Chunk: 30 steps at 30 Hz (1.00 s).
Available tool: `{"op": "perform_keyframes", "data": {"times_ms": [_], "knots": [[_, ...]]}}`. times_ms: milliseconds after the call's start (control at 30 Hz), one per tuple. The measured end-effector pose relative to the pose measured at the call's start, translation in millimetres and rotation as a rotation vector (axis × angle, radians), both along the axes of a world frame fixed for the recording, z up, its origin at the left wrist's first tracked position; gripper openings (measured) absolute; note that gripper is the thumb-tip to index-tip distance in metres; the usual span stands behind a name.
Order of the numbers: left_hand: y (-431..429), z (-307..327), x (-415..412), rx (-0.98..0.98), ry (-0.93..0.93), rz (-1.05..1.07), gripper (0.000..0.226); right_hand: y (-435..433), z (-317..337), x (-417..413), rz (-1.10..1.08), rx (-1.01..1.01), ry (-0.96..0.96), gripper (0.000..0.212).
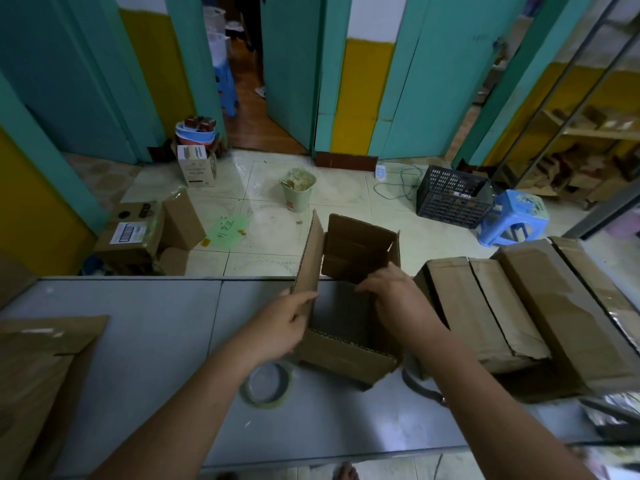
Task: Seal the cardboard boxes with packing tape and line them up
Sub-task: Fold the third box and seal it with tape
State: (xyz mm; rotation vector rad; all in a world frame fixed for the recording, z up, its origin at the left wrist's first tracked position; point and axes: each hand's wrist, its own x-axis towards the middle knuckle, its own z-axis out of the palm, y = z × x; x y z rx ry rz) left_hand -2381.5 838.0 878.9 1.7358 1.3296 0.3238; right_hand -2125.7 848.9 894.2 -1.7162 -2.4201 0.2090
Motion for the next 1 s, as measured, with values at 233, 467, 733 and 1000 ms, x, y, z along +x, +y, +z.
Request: {"op": "perform_keyframes", "data": {"times_ms": [233,467,733,1000], "knots": [[11.4,2.1,-24.3,-0.138,0.06,-0.158,0.075,-1.5,23.5,20.6,-0.159,-0.245,0.193,0.03],[1.1,-8.8,-18.5,0.024,0.159,-0.087,0.118,-0.8,16.9,23.4,-0.2,-0.197,0.131,0.038],[-13.5,-14.7,5.4,0.252,0.236,0.088,0.061,40.5,21.2,18.8,-0.4,-0.051,0.153,0.088],[-12.6,-20.8,7.9,0.338,0.29,0.161,0.062,63.4,8.6,-0.1,-0.277,-0.167,-0.25,0.032]]}}
